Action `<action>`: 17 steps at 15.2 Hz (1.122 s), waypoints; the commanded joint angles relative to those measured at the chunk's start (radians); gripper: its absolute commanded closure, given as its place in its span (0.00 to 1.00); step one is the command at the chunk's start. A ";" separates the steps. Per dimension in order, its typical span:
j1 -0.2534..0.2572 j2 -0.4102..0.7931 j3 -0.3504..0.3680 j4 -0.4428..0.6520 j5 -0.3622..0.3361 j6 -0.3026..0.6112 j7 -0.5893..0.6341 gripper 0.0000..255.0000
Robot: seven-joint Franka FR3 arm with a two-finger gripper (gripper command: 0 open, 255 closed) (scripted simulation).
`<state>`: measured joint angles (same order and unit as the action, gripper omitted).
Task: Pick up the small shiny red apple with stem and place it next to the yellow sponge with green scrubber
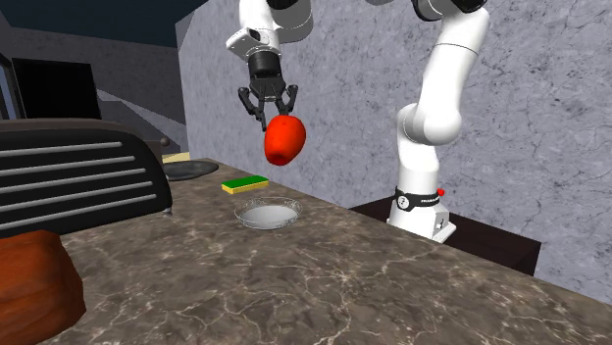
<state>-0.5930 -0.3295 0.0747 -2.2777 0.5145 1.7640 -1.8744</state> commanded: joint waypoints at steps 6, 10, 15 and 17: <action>-0.061 0.029 -0.089 0.012 -0.061 -0.043 -0.120 1.00; -0.059 0.044 -0.087 -0.027 -0.055 0.007 -0.141 1.00; -0.057 0.067 -0.084 -0.071 -0.045 0.069 -0.169 1.00; -0.056 0.078 -0.082 -0.088 -0.041 0.094 -0.180 1.00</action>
<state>-0.6497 -0.2556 -0.0083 -2.3562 0.4716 1.8454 -2.0489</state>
